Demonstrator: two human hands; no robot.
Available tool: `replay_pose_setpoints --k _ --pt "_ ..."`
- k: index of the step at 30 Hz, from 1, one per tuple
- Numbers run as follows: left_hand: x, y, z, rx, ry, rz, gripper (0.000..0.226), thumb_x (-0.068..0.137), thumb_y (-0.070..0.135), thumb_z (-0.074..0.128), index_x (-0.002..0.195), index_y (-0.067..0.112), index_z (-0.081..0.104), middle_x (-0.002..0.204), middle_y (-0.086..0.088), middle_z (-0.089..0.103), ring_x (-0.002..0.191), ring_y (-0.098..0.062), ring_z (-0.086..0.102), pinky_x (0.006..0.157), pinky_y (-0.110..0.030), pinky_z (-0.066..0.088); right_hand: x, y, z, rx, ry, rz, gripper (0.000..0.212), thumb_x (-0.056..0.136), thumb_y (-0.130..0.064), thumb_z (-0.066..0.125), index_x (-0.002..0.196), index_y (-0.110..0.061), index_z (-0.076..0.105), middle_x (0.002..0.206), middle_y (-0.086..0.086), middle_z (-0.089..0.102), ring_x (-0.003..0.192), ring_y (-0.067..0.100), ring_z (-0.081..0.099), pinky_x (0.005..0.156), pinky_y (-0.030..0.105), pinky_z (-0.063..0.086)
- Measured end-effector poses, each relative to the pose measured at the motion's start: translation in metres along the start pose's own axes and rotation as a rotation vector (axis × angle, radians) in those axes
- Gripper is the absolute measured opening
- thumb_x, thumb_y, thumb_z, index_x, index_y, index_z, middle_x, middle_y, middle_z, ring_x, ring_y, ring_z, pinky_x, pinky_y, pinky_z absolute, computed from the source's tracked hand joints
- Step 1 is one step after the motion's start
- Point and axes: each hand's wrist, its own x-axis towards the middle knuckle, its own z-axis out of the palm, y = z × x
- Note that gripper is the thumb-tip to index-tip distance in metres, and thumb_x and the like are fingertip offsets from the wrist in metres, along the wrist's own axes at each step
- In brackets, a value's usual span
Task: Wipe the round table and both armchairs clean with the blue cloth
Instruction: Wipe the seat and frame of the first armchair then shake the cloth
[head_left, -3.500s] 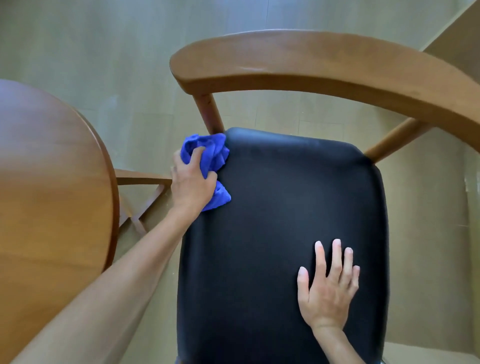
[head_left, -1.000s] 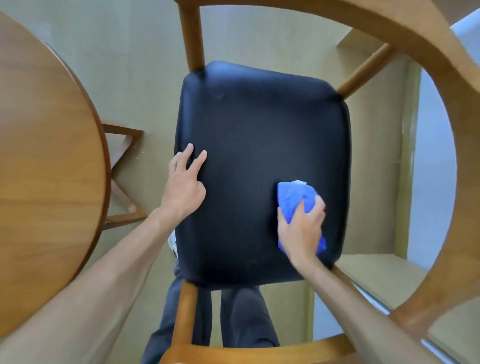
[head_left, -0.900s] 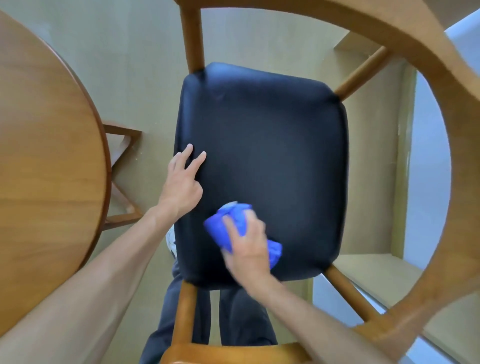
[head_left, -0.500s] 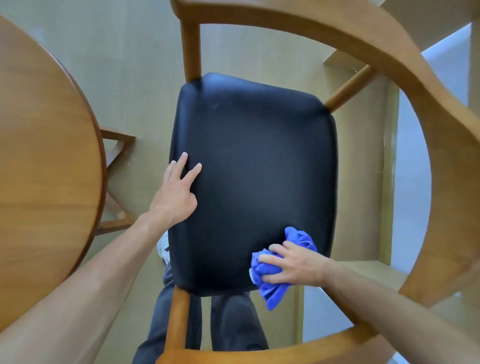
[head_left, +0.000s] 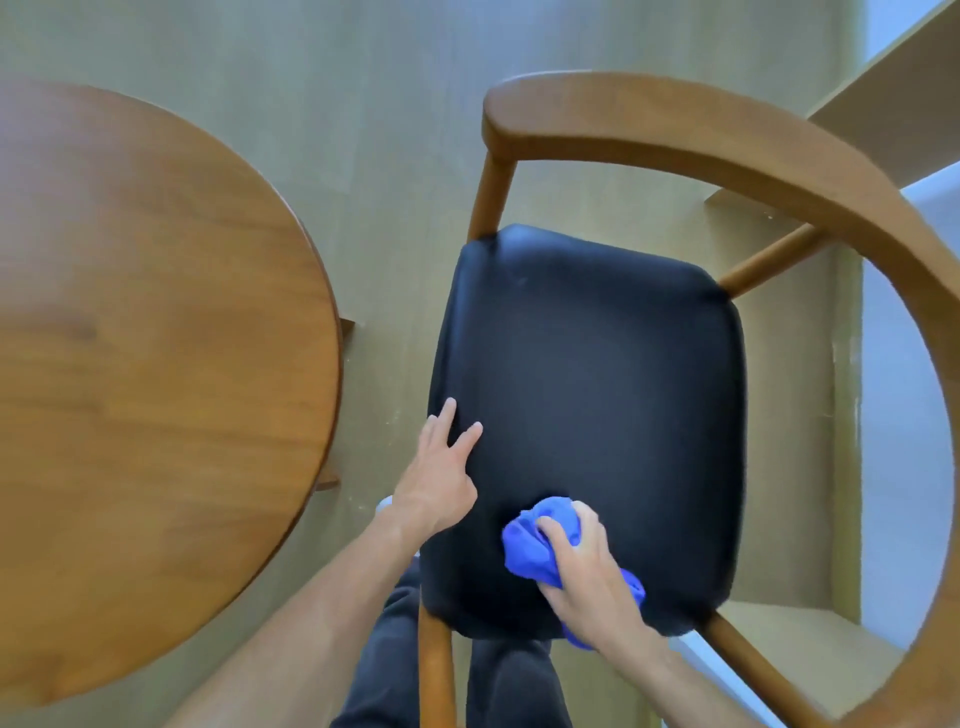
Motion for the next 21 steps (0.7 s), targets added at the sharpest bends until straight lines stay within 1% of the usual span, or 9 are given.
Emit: replay_pose_setpoints --k 2,4,5,7,10,14,16,18,21 --pt "-0.011 -0.005 -0.005 -0.047 -0.081 -0.033 0.062 0.088 0.002 0.036 0.146 0.022 0.034 0.16 0.006 0.001 0.145 -0.017 0.017 0.098 -0.023 0.036 0.023 -0.042 -0.003 0.173 0.008 0.009 0.047 0.086 -0.025 0.059 0.131 -0.024 0.045 0.14 0.002 0.021 0.114 0.024 0.044 0.083 0.028 0.046" --pt "-0.022 -0.005 -0.022 -0.114 -0.125 -0.072 0.053 0.09 0.006 0.034 0.141 0.014 0.042 0.153 -0.003 0.03 0.135 -0.022 0.038 0.099 -0.027 0.039 0.042 -0.073 -0.023 0.438 0.026 0.195 0.038 0.086 -0.026 0.065 0.12 -0.024 0.05 0.13 -0.005 0.029 0.102 0.019 0.052 0.078 0.026 0.043" --pt "-0.028 -0.003 -0.034 -0.146 -0.117 -0.094 0.049 0.092 0.008 0.034 0.14 0.013 0.044 0.148 -0.006 0.04 0.131 -0.023 0.043 0.1 -0.027 0.038 0.046 -0.083 -0.038 0.594 0.059 0.265 0.031 0.085 -0.024 0.067 0.111 -0.023 0.053 0.127 -0.004 0.036 0.096 0.017 0.055 0.077 0.026 0.043" --pt "-0.039 0.005 -0.063 -0.245 -0.094 -0.135 0.044 0.094 0.015 0.035 0.137 0.015 0.046 0.139 -0.005 0.05 0.122 -0.021 0.05 0.093 -0.023 0.037 0.049 -0.1 -0.074 0.863 0.146 0.283 0.022 0.083 -0.018 0.07 0.1 -0.024 0.056 0.12 0.003 0.052 0.094 0.016 0.061 0.08 0.03 0.049" --pt "-0.058 0.03 -0.109 -0.376 -0.062 -0.066 0.036 0.092 0.02 0.045 0.127 0.02 0.055 0.126 0.0 0.059 0.111 -0.017 0.055 0.087 -0.023 0.039 0.035 -0.123 -0.132 1.176 0.21 0.157 0.03 0.084 -0.011 0.069 0.106 -0.03 0.06 0.108 -0.002 0.068 0.098 0.017 0.066 0.083 0.03 0.052" --pt "-0.096 0.076 -0.16 -0.58 -0.063 0.086 0.029 0.086 0.014 0.051 0.111 0.02 0.062 0.113 0.002 0.066 0.106 -0.016 0.06 0.094 -0.033 0.048 0.009 -0.156 -0.197 1.353 0.251 -0.03 0.042 0.078 -0.006 0.067 0.118 -0.014 0.056 0.112 0.002 0.07 0.099 0.017 0.067 0.079 0.024 0.054" --pt "-0.121 0.095 -0.179 -0.678 -0.089 0.144 0.027 0.085 0.007 0.049 0.105 0.019 0.061 0.106 0.0 0.066 0.103 -0.018 0.061 0.096 -0.038 0.049 -0.007 -0.173 -0.223 1.408 0.261 -0.072 0.047 0.071 -0.008 0.066 0.116 -0.01 0.053 0.106 0.007 0.069 0.094 0.022 0.067 0.078 0.031 0.055" --pt "-0.146 0.107 -0.195 -0.747 -0.103 0.175 0.029 0.084 0.001 0.048 0.106 0.017 0.059 0.104 -0.002 0.064 0.1 -0.021 0.06 0.094 -0.04 0.05 -0.024 -0.188 -0.244 1.458 0.284 -0.081 0.049 0.068 -0.008 0.062 0.116 -0.006 0.051 0.107 0.014 0.064 0.096 0.026 0.063 0.086 0.043 0.052" --pt "-0.191 0.118 -0.213 -0.834 -0.104 0.223 0.035 0.086 -0.001 0.051 0.119 0.009 0.053 0.11 -0.008 0.061 0.096 -0.021 0.061 0.091 -0.037 0.051 -0.056 -0.205 -0.268 1.52 0.257 -0.113 0.04 0.075 -0.004 0.054 0.114 0.003 0.055 0.111 0.026 0.062 0.1 0.036 0.059 0.094 0.053 0.047"
